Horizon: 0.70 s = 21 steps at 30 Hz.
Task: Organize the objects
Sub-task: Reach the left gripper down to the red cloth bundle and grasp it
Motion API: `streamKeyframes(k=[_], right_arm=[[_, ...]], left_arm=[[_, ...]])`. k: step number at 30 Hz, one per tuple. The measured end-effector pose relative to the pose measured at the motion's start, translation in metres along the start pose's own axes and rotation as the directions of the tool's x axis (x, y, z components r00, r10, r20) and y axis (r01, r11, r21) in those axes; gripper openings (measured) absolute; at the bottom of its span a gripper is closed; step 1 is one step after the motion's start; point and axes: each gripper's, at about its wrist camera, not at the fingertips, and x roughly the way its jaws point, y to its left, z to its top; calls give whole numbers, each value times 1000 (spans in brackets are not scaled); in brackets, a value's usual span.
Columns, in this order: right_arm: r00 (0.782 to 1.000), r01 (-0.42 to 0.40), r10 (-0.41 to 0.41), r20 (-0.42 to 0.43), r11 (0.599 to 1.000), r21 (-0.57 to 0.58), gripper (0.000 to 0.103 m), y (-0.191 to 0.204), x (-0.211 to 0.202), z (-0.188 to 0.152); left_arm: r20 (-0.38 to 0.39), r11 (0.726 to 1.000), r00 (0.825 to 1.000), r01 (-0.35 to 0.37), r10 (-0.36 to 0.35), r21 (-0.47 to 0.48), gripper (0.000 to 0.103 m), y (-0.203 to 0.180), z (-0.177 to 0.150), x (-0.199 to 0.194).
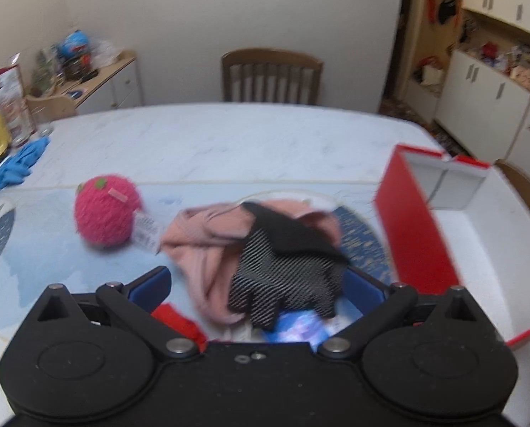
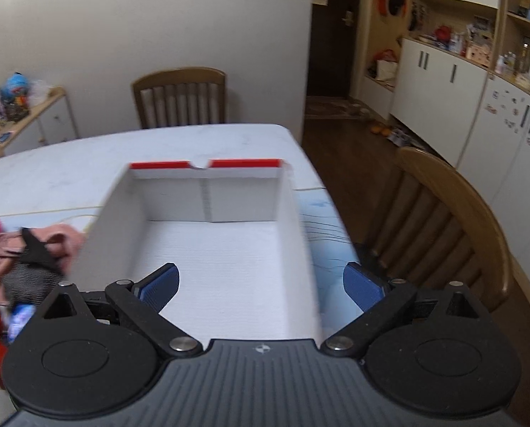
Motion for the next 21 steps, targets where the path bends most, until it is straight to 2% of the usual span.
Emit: streamKeyframes(k=[7,12,14,16,18,21], right_arm=[[994,77,-77,-83,997,4,82,-33,41,-4],[983,80,-81,-165,997,-11,65,-36,68,-13],[978,75,-75,-193,997,-6,62,-35,75,-15],[973,76,-77,-216,997,-12,54,-33,81,-17],[970,65,-66,-232,998,-14,41,-31,85,-19],[968,31,-32,-249,999,-6,27,-30,90,-20]], left_arm=[[-136,997,989,-66,61,-36,102,14,-25,22],[-209,995,974,-100,91,-31,102,17,-42,34],[-229,992,968,-118,107,-36,101,19,-47,39],[-249,990,960,-141,129,-30,98,20,-51,46],[-253,991,961,-127,111,-46,98,22,-52,49],[-253,990,961,-133,116,-53,97,22,-51,51]])
